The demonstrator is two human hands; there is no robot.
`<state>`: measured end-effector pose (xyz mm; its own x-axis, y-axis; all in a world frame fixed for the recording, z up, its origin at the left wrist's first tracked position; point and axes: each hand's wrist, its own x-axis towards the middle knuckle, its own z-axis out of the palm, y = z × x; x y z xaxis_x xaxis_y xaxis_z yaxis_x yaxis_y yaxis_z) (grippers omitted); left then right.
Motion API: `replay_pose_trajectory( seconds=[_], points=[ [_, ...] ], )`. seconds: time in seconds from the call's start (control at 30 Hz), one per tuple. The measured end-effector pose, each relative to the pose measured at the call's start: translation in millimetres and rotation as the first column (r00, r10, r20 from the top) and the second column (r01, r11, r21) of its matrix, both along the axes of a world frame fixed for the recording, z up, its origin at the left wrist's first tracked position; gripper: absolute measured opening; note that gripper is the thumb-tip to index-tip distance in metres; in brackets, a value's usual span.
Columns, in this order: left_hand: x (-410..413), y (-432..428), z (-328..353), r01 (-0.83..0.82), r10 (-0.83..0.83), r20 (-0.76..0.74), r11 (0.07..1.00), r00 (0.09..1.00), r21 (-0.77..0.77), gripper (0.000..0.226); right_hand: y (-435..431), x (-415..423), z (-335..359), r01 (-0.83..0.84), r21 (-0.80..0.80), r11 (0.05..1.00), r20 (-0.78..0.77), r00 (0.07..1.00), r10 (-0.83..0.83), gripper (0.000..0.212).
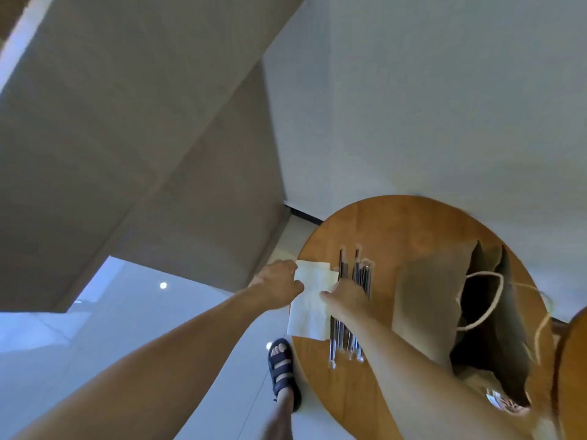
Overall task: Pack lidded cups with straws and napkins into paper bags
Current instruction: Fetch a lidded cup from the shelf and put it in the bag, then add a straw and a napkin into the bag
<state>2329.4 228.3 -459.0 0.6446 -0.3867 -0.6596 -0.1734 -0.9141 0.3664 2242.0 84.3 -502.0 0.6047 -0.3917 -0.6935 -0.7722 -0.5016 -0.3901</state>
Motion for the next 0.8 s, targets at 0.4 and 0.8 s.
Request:
replay_pose_trajectory(
  seconds=[0.4,0.8],
  points=[
    [-9,13,-37,-0.074,0.073,-0.056,0.997,0.996,-0.001,0.042,17,-11,-71,-0.029,-0.141,0.99,-0.068,0.997,0.019,0.02],
    [-14,14,-35,-0.172,0.169,-0.094,0.985,0.981,-0.028,0.046,23,-26,-52,0.109,-0.093,0.99,0.106,0.989,-0.099,0.017]
  ],
)
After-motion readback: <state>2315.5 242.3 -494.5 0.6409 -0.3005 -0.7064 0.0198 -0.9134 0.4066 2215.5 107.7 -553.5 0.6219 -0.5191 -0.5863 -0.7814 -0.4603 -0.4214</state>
